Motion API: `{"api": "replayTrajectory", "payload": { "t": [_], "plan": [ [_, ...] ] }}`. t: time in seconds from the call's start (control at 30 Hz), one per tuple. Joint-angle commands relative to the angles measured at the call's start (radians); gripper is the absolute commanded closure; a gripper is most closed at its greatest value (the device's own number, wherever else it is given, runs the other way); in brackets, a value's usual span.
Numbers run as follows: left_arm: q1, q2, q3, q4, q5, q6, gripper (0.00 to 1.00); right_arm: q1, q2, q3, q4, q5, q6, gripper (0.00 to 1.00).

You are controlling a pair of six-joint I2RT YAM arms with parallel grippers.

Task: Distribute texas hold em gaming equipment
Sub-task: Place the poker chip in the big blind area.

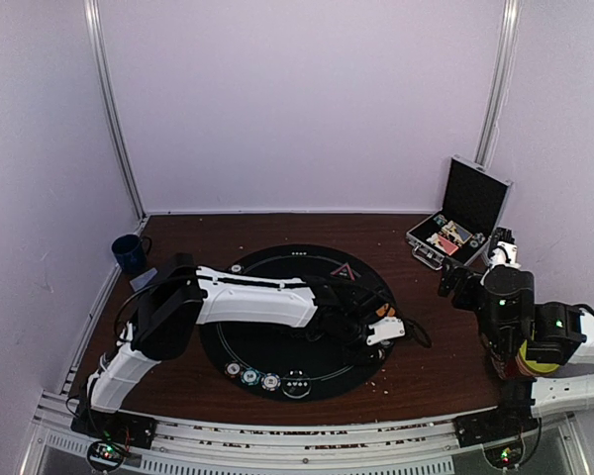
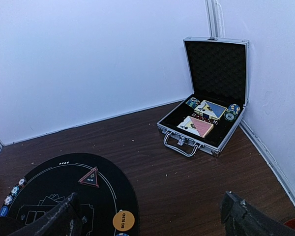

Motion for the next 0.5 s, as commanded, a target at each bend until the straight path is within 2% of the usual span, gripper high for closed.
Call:
{"api": "replayTrajectory", "payload": {
  "t": [0.0, 0.13, 0.47],
  "plan": [
    [-0.007, 0.021, 0.034, -0.006, -0.018, -0.008, 0.64, -0.004, -0.017, -0.015, 0.015, -0.009, -0.015, 0.0],
    [-0.007, 0.012, 0.037, -0.015, -0.033, -0.008, 0.45, -0.003, -0.023, -0.016, 0.017, -0.014, -0.015, 0.0],
    [-0.007, -0.068, -0.007, -0.034, -0.057, 0.023, 0.22, -0.003, -0.031, -0.018, 0.021, -0.02, -0.021, 0.0]
  ]
}}
